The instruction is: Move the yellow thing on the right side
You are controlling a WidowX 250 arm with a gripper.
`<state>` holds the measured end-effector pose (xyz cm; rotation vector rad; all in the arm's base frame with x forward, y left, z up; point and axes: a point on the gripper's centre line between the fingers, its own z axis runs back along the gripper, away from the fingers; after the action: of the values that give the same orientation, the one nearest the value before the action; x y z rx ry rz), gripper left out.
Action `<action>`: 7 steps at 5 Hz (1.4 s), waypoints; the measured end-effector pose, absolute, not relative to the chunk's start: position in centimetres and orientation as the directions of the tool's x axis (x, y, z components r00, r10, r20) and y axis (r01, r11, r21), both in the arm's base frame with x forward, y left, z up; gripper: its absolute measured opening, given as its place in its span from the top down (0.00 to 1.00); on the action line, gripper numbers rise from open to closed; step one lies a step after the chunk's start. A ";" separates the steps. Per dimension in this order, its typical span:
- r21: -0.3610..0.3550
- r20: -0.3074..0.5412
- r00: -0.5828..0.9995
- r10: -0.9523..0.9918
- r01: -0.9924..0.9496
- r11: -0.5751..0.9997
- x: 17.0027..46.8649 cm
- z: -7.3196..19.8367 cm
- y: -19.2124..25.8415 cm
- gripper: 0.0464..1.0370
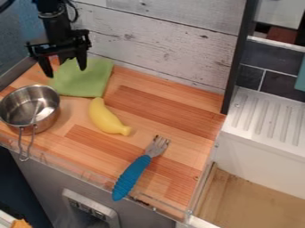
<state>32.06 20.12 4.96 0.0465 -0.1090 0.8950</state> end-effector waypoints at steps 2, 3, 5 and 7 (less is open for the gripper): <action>0.001 0.134 0.649 0.749 -0.756 0.655 31.1 5.5 17.0 0.04; 0.015 0.139 0.666 0.733 -0.741 0.671 30.5 5.3 15.6 0.04; 0.034 0.106 0.695 0.711 -0.717 0.696 29.5 3.7 13.3 0.04; 0.053 0.086 0.745 0.662 -0.667 0.744 29.6 2.1 11.3 0.04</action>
<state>29.64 11.32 2.12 0.0816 -0.0629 0.7279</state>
